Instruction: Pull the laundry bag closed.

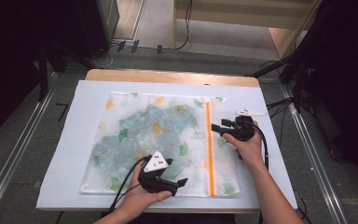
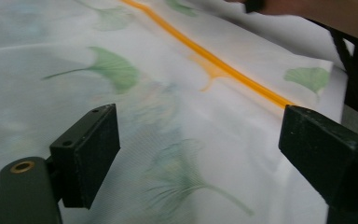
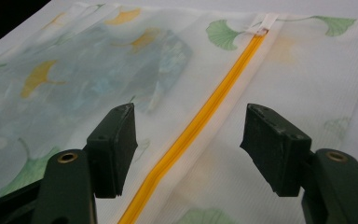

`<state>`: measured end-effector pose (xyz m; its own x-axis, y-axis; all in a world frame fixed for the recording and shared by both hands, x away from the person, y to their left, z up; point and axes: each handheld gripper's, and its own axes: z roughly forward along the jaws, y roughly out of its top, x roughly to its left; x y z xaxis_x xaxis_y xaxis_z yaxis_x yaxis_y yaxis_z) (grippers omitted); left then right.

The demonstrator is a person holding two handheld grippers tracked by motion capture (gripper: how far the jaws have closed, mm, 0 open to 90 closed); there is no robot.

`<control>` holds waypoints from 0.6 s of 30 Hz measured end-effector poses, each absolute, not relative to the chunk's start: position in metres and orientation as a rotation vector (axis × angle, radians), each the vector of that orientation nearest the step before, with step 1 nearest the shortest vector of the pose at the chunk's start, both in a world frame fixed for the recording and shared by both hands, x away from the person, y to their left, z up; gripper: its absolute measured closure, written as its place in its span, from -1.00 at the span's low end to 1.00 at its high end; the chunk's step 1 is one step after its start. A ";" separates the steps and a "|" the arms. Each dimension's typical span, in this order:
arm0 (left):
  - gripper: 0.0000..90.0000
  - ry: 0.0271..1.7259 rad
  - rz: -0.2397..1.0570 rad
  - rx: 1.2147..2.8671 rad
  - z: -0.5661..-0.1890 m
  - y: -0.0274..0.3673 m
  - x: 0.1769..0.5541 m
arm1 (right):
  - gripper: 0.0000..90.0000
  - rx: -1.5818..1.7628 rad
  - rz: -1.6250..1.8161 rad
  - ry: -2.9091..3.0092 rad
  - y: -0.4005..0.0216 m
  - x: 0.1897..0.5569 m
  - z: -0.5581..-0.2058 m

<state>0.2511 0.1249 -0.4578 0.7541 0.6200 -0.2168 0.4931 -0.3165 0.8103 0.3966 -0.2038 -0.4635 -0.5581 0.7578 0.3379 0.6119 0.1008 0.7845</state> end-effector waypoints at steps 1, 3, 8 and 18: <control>-0.77 0.861 0.174 1.970 -0.457 0.132 0.253 | -0.24 1.382 1.451 2.222 -0.204 0.391 -0.464; -0.83 0.880 0.161 1.954 -0.457 0.146 0.255 | -0.26 1.373 1.459 2.238 -0.205 0.382 -0.464; -0.96 0.933 0.160 1.937 -0.457 0.172 0.261 | -0.36 1.352 1.438 2.268 -0.204 0.362 -0.465; -0.96 0.949 0.240 1.941 -0.454 0.195 0.257 | -0.63 1.348 1.479 2.273 -0.212 0.321 -0.466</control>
